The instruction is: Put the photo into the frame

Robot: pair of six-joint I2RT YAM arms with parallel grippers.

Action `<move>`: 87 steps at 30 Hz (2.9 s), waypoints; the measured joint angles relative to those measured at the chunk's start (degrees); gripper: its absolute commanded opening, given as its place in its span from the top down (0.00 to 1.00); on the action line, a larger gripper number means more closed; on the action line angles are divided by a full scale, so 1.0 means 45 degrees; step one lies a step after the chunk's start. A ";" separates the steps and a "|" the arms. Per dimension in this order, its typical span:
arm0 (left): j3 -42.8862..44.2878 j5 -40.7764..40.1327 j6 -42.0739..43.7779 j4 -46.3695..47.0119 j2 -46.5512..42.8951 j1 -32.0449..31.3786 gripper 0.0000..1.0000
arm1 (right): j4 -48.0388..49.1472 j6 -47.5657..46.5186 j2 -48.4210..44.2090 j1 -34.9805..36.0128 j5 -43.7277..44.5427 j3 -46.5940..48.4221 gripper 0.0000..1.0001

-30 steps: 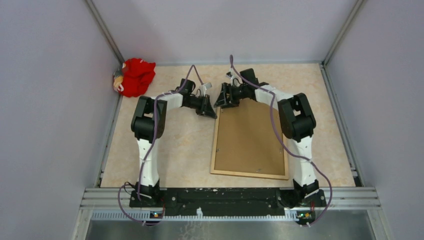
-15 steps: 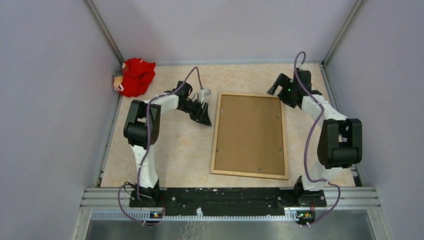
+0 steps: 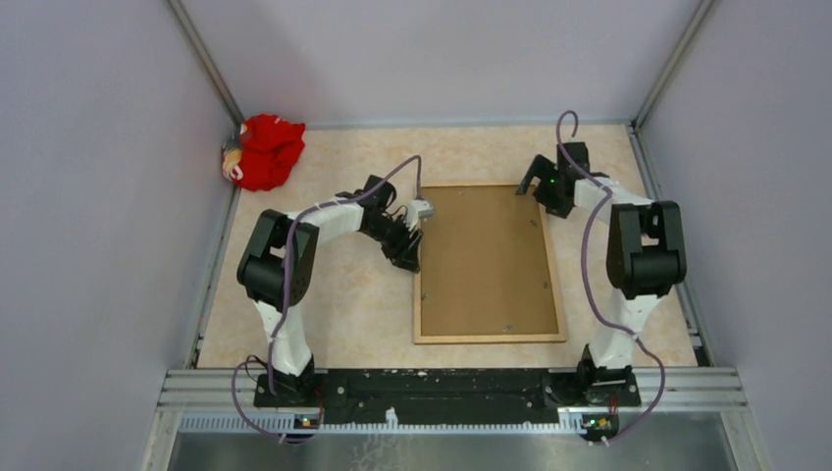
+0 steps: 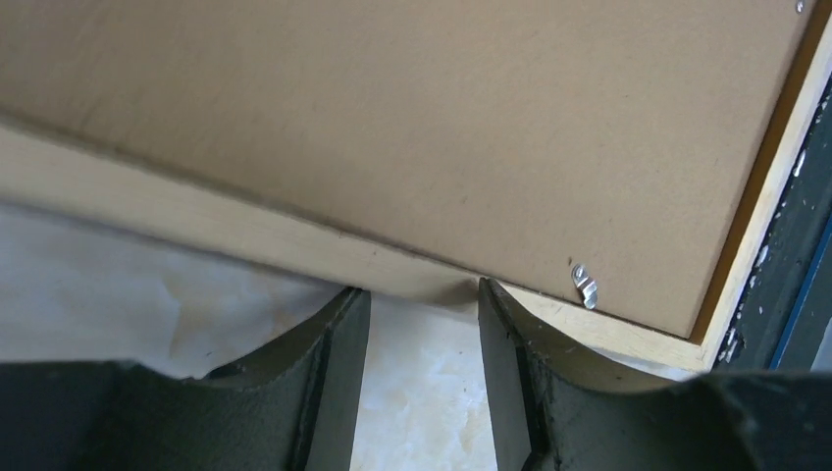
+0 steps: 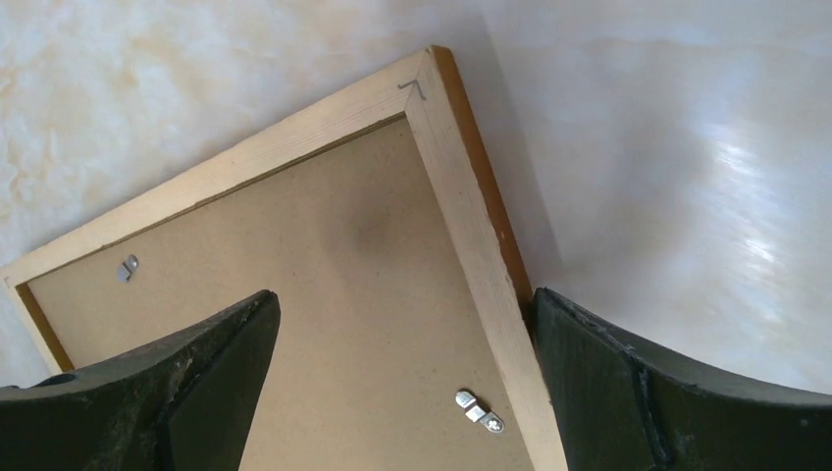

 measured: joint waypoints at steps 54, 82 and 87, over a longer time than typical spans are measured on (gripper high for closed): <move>0.3274 0.1559 0.1899 -0.4639 0.2249 0.6183 0.64 | 0.3259 0.1685 0.1117 0.9238 -0.2317 0.2127 0.25; 0.2603 0.3113 0.1749 -0.4405 0.2676 0.6271 0.78 | 0.4493 0.3211 0.4444 0.9768 -0.2992 0.3735 0.43; 0.2589 0.3113 0.1690 -0.4381 0.2671 0.6271 0.79 | 0.4478 0.3225 0.4498 0.9777 -0.2992 0.3764 0.44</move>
